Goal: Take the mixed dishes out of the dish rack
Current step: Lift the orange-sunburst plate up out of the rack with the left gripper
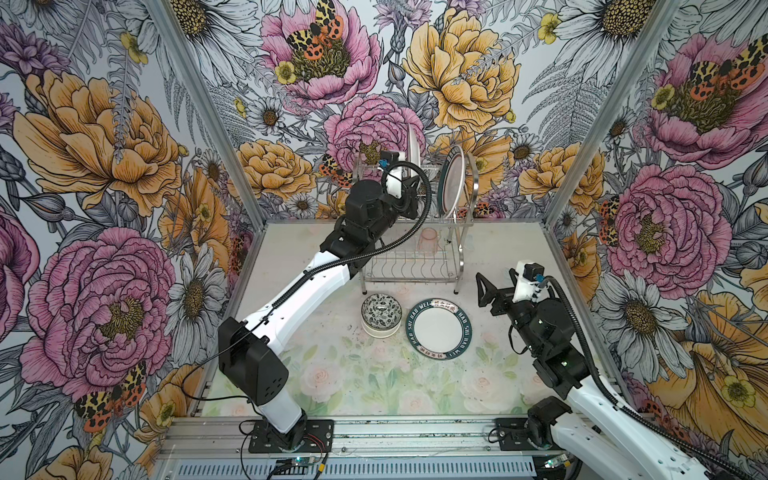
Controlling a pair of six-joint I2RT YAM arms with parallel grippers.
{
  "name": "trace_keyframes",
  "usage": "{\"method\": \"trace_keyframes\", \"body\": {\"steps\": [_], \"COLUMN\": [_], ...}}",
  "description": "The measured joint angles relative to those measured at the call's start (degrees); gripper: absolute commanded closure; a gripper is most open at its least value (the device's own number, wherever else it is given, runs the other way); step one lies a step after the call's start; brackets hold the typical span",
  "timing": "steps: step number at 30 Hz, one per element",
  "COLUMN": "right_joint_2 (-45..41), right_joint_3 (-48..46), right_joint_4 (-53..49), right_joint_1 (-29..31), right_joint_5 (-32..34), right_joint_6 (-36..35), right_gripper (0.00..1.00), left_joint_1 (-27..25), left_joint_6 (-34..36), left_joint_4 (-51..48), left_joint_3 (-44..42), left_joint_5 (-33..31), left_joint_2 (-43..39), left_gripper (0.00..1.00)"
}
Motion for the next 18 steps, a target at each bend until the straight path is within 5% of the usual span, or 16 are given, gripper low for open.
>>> {"method": "trace_keyframes", "body": {"steps": [10, 18], "right_joint_2": [1.62, 4.28], "right_joint_3": [0.04, 5.03], "right_joint_4": [1.27, -3.37], "right_joint_1": [0.00, 0.00], "right_joint_5": [-0.63, -1.14], "right_joint_6": [1.62, 5.25], "right_gripper": [0.00, 0.00], "left_joint_1": [5.33, 5.44], "left_joint_6": [-2.82, 6.97], "left_joint_4": [6.93, -1.46], "left_joint_3": [-6.43, -16.26], "left_joint_5": [9.55, 15.56], "left_joint_2": [-9.18, -21.84], "left_gripper": [1.00, 1.00]}}
